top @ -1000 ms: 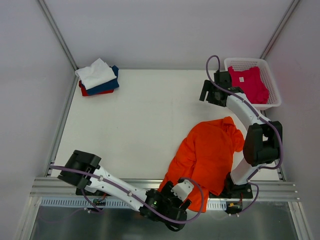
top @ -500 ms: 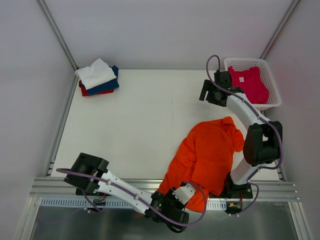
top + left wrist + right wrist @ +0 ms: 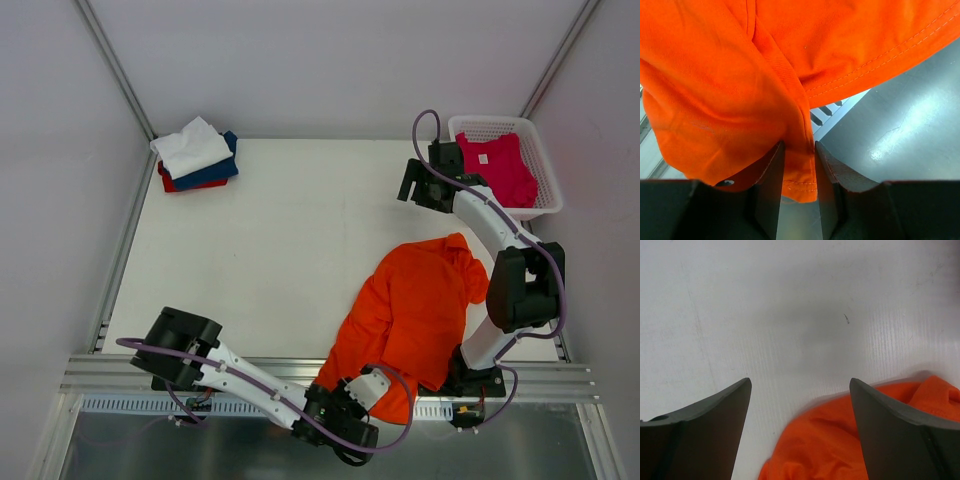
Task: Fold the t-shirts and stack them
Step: Move the tshirt to the center of the board
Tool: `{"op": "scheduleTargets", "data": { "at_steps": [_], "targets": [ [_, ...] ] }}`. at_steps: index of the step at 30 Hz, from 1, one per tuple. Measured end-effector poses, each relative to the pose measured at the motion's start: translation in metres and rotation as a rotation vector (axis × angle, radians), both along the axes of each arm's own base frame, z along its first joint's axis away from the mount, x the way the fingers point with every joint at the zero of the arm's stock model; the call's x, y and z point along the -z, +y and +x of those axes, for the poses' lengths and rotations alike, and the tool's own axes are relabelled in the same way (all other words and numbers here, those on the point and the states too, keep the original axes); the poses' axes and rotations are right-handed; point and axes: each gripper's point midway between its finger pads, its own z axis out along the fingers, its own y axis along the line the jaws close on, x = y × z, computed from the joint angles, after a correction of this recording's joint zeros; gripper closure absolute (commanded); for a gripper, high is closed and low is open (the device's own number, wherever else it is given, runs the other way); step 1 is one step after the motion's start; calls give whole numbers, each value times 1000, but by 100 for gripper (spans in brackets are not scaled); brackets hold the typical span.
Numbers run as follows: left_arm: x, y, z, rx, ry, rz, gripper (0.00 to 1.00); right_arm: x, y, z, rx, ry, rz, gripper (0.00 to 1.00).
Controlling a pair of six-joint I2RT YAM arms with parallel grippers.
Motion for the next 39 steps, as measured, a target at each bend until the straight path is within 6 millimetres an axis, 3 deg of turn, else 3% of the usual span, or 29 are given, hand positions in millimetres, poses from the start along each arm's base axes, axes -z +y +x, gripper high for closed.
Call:
{"op": "scheduleTargets", "data": {
  "at_steps": [3, 11, 17, 21, 26, 31, 35, 39],
  "targets": [
    [2, 0, -1, 3, 3, 8, 69, 0, 1, 0, -3, 1, 5, 16],
    [6, -5, -5, 20, 7, 23, 99, -1, 1, 0, -3, 0, 10, 16],
    [3, -3, -1, 16, -11, 25, 100, -3, 0, 0, 1, -6, 14, 16],
    [-12, 3, 12, -8, -59, 15, 100, -4, -1, 0, 2, -8, 14, 16],
    [-61, 13, 47, -86, -143, -72, 100, -3, -1, 0, 1, -8, 15, 17],
    [-126, 33, 101, -225, -238, -233, 100, -3, -1, 0, 1, -9, 15, 17],
    [-157, 71, 152, -375, -311, -323, 100, -2, -1, 0, 1, -9, 16, 17],
    [-168, 120, 201, -546, -399, -347, 100, 1, -1, -2, 1, -4, 16, 17]
  ]
}}
